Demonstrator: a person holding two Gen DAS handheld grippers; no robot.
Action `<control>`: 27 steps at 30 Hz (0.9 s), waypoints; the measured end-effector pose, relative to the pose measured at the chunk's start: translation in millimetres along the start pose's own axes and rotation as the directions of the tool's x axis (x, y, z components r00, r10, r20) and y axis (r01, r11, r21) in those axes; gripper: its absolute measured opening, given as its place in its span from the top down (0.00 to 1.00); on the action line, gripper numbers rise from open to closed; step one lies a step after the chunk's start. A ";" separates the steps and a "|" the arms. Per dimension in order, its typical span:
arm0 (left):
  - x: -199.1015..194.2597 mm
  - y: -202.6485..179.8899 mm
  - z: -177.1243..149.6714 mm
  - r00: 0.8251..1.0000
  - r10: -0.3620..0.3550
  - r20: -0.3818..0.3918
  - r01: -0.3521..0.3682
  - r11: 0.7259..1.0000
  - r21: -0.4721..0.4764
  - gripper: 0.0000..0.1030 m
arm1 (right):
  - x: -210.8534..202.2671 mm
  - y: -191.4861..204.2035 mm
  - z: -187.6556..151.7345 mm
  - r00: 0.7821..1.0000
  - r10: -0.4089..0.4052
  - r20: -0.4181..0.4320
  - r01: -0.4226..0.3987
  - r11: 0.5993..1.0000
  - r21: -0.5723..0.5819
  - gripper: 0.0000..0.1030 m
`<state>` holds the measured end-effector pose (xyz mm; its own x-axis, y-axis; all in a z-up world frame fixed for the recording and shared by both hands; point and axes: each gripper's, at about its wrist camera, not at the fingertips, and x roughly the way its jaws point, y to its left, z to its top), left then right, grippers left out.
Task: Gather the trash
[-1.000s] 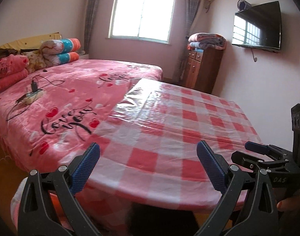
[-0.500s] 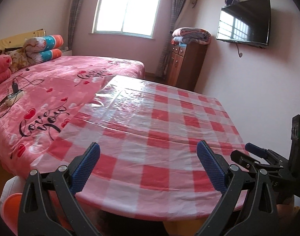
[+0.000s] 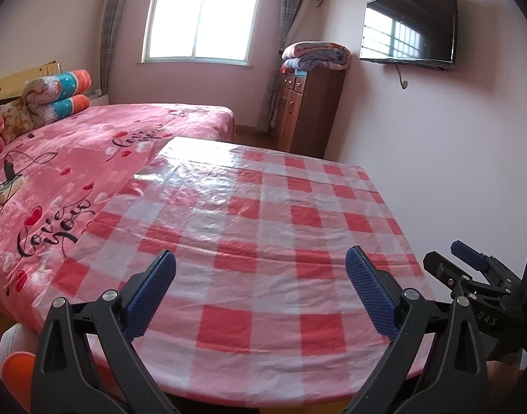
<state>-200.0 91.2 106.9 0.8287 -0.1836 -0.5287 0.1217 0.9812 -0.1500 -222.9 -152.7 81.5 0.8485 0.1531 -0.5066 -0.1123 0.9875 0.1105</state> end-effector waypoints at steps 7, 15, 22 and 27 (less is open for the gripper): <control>4.7 -26.0 5.0 0.999 -0.029 0.030 0.028 0.999 0.026 0.04 | -12.4 -17.2 0.9 0.997 -0.062 0.034 0.062 0.998 0.006 0.12; 7.7 -49.7 8.7 0.999 -0.020 0.033 0.018 0.998 0.068 0.04 | -27.7 -34.8 2.3 0.991 -0.117 0.067 0.115 0.993 0.027 0.10; 10.3 -61.6 11.0 1.000 0.010 0.025 -0.012 0.996 0.094 0.04 | -36.4 -43.1 4.9 0.985 -0.145 0.091 0.142 0.989 0.042 0.09; 12.8 -67.6 10.3 1.000 0.024 0.000 -0.024 0.993 0.113 0.04 | -41.4 -46.7 6.7 0.981 -0.161 0.105 0.157 0.987 0.042 0.08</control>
<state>-192.0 23.2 118.9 0.8317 -0.1596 -0.5318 0.1626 0.9858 -0.0415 -249.3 -205.3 103.0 0.9049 -0.0124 -0.4254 0.0444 0.9969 0.0653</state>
